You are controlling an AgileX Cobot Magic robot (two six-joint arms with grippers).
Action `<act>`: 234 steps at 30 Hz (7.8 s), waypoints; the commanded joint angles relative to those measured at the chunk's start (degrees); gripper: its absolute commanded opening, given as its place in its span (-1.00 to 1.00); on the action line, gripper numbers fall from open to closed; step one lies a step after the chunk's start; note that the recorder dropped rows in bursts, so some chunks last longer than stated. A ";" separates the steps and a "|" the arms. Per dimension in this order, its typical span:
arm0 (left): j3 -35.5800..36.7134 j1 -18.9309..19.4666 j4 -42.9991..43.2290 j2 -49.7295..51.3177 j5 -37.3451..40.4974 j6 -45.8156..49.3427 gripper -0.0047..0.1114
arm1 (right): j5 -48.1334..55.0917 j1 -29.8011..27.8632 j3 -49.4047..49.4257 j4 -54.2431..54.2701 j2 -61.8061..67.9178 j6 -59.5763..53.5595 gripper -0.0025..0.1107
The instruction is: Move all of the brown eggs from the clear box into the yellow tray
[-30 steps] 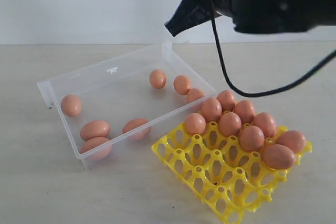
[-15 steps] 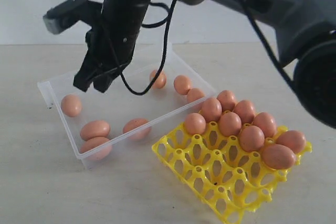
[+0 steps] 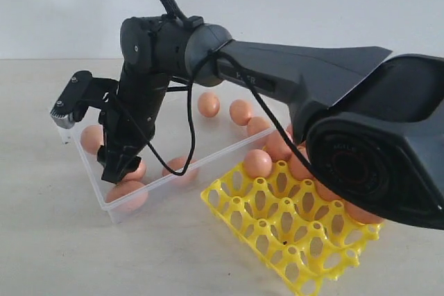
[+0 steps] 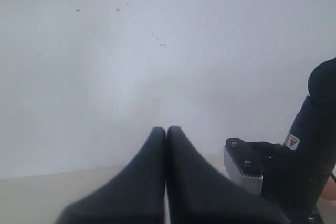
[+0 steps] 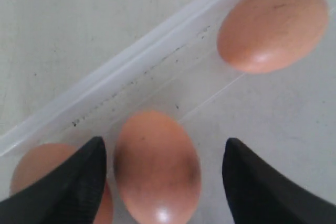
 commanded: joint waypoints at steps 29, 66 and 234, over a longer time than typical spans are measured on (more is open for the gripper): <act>-0.05 0.16 -0.99 -0.11 0.10 0.02 -0.99 | -58.70 5.60 39.33 -22.74 -29.56 63.63 -0.96; -0.05 0.16 -0.49 -0.11 2.29 0.02 -0.99 | -98.41 -31.98 86.52 -103.60 -52.43 114.90 -0.96; -0.05 -1.27 -8.05 -0.11 22.27 0.02 -0.99 | -13.76 -10.42 4.99 -31.96 0.16 81.84 -0.96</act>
